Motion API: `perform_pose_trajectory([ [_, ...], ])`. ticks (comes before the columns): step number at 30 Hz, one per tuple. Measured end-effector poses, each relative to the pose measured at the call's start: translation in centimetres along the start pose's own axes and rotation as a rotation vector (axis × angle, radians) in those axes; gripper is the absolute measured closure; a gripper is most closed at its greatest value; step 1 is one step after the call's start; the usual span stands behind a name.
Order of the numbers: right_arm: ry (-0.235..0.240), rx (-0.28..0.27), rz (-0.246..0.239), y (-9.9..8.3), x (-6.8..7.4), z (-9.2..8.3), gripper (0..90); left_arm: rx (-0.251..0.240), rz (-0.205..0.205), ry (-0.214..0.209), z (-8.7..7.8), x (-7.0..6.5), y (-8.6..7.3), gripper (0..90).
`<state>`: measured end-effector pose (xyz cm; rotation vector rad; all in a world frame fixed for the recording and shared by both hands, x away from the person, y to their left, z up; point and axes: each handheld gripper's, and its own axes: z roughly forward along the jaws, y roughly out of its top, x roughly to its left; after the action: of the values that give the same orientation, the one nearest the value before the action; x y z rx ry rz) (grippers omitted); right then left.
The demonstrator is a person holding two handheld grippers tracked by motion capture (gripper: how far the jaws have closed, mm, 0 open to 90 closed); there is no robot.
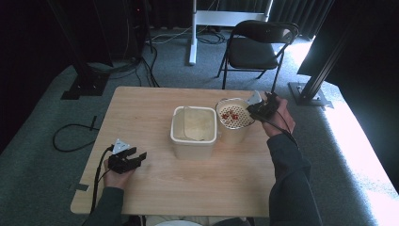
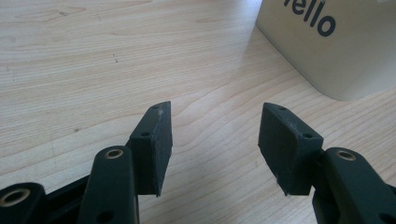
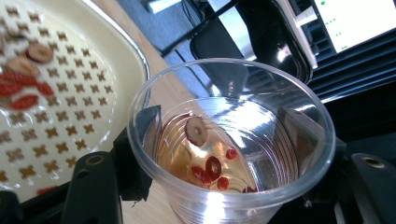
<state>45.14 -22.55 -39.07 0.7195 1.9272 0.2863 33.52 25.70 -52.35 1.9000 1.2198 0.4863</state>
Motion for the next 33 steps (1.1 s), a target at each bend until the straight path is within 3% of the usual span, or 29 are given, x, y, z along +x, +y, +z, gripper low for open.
perform_pose_trajectory([
  [3,-0.023,0.020,-0.095,0.4,0.6,0.1,33.7,0.001,0.002,0.000,0.0,0.0,0.0,45.6],
  [11,-0.067,0.075,-0.236,0.8,1.8,0.6,33.6,0.001,0.001,-0.001,0.0,0.0,0.0,45.6],
  [15,-0.091,0.108,-0.281,1.0,2.2,0.7,33.6,0.001,0.001,-0.001,0.0,0.0,0.0,45.6],
  [26,-0.123,0.128,-0.418,1.0,3.5,0.8,33.5,0.002,0.000,0.000,0.0,0.0,0.0,45.6],
  [33,-0.145,0.128,-0.458,1.3,3.7,0.6,33.5,0.001,0.000,-0.001,-0.1,0.0,0.0,45.6],
])
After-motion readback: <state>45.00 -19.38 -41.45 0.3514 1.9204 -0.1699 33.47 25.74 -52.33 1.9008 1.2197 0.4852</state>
